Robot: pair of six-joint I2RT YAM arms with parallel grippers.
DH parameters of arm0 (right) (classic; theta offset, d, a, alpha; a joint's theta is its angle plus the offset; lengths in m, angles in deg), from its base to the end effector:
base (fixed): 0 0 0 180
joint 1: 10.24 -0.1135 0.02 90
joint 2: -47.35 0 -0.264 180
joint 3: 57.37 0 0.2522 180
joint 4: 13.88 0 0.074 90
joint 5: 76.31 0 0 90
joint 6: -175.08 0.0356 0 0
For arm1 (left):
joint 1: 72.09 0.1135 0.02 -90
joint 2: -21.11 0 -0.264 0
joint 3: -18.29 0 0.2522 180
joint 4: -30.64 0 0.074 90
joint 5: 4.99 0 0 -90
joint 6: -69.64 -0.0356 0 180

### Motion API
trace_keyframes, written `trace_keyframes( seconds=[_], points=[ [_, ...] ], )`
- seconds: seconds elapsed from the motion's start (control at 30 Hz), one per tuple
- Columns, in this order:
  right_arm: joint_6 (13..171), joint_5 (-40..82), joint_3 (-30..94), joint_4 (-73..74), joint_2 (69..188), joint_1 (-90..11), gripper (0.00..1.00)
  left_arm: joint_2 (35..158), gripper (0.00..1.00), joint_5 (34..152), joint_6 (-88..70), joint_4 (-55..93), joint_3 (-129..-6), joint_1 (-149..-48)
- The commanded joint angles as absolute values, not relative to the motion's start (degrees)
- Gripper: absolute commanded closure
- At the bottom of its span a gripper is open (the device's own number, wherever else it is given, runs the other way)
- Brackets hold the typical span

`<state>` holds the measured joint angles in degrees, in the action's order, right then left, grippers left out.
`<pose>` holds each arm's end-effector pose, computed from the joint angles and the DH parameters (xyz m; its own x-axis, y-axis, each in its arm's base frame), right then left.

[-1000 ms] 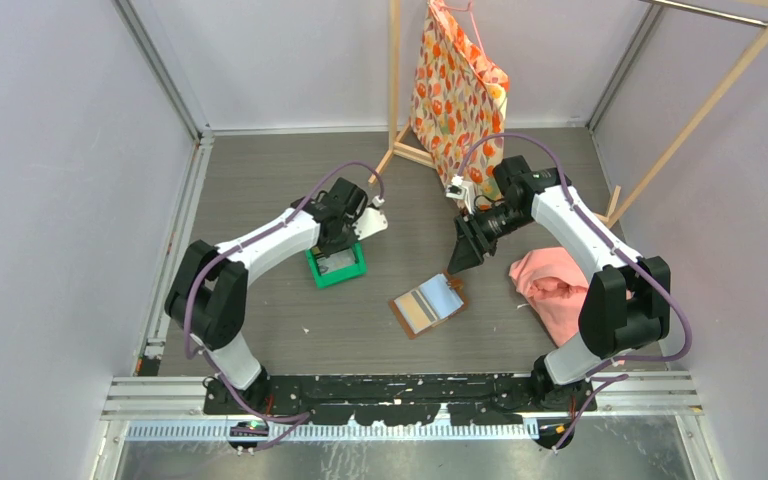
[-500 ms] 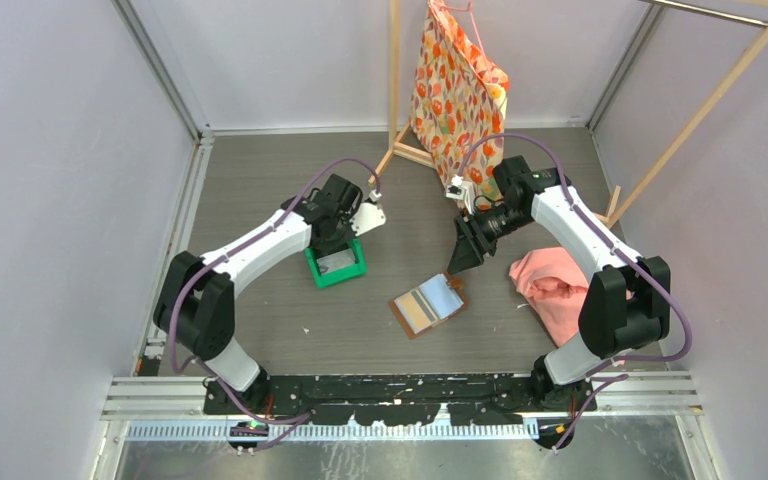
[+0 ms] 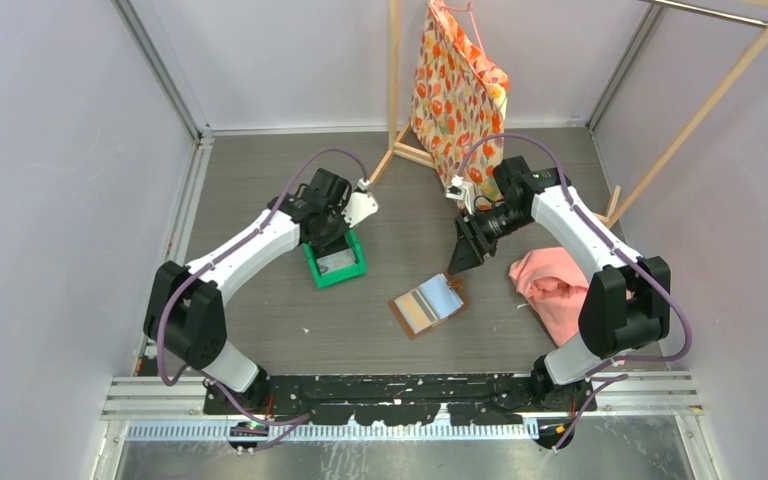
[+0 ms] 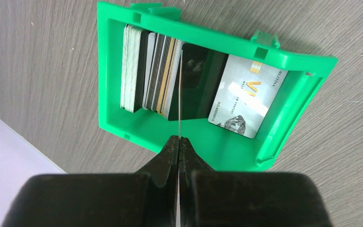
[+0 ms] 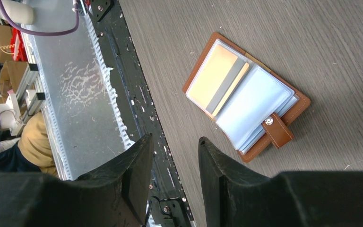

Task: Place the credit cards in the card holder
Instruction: Pick up the credit card from the storage box.

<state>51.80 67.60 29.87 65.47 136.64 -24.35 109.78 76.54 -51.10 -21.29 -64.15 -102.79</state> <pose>0.2674 0.0969 0.2746 -0.6586 -0.4988 -0.5635 -0.7442 0.3207 0.5859 0.2797 -0.1600 0.2573 -0.4039 0.8278 -0.3895 0.7500 0.5434 0.3772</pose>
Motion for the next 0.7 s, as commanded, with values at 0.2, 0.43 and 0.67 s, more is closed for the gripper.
trace_keyframes(
  seconds=[0.2,0.43,0.67],
  points=[
    [50.36,69.33,30.84,66.17,136.22,-23.95,0.55,107.66,0.99,76.62,-38.45,-25.17,-69.14,-100.45],
    [50.34,69.41,30.84,66.19,136.31,-23.89,0.55,101.9,0.99,81.14,-22.02,-27.66,-71.31,-93.67],
    [50.36,69.48,30.84,66.13,136.91,-23.89,0.55,95.78,1.0,95.9,-7.78,-24.02,-65.79,-84.21]
  ],
)
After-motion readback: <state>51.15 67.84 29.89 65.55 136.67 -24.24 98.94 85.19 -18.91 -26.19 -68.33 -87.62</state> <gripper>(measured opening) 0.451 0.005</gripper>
